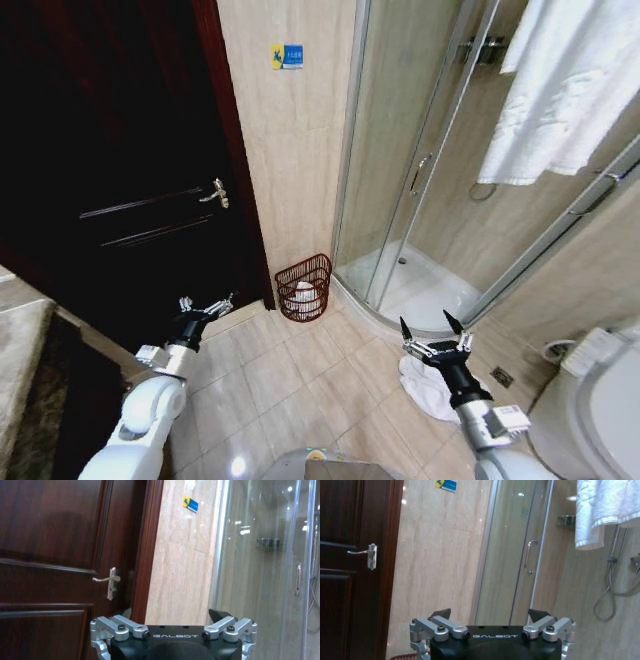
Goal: Discard the used towel into the hamper.
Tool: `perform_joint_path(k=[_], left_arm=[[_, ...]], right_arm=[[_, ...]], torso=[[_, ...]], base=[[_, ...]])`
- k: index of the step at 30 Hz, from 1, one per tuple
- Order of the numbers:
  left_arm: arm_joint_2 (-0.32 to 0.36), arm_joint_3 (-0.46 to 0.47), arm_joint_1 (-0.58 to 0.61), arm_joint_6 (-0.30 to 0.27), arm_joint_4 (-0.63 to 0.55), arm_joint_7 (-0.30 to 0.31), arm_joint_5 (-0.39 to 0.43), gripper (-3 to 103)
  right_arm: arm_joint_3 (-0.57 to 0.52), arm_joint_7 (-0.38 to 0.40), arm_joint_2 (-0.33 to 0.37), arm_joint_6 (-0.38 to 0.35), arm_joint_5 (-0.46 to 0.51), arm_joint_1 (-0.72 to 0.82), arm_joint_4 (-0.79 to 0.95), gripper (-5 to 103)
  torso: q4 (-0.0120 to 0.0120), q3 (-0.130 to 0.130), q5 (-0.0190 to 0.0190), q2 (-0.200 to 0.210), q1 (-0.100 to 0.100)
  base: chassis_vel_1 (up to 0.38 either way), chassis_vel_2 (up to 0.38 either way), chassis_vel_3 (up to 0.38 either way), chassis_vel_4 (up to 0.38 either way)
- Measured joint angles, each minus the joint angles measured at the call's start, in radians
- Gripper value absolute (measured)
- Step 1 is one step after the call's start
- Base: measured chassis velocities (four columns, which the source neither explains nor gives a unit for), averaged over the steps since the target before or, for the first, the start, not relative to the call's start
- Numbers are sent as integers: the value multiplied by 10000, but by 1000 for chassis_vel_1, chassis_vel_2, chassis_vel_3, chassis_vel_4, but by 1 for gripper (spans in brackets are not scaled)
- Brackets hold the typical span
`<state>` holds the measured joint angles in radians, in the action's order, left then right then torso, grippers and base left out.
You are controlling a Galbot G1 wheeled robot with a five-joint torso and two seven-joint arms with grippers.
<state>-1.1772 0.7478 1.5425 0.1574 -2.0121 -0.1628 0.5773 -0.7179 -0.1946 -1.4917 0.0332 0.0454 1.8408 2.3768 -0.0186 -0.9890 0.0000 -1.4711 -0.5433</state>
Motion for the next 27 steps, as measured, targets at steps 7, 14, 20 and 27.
perform_joint_path(k=[7,14,20,27], left_arm=[[-14,-8,2,62,5,-38,-9,100],[-15,-3,-3,63,-15,-48,-12,100],[-4,28,32,80,-33,-59,-12,100],[-3,46,47,94,-44,-63,-7,100]], right_arm=[[-57,-200,5,64,-2,48,-14,100],[-79,-253,6,164,30,70,-21,100],[-87,-288,-8,225,39,81,-33,100],[-99,-314,-10,244,43,100,-35,100]], torso=[[-1,-2,-1,3,-7],[0,-1,-1,2,-6],[-1,-1,1,2,-5],[0,-1,0,2,-4]], base=[[0,0,0,0],[-73,-55,69,67],[-142,-153,143,142],[-117,-116,115,121]])
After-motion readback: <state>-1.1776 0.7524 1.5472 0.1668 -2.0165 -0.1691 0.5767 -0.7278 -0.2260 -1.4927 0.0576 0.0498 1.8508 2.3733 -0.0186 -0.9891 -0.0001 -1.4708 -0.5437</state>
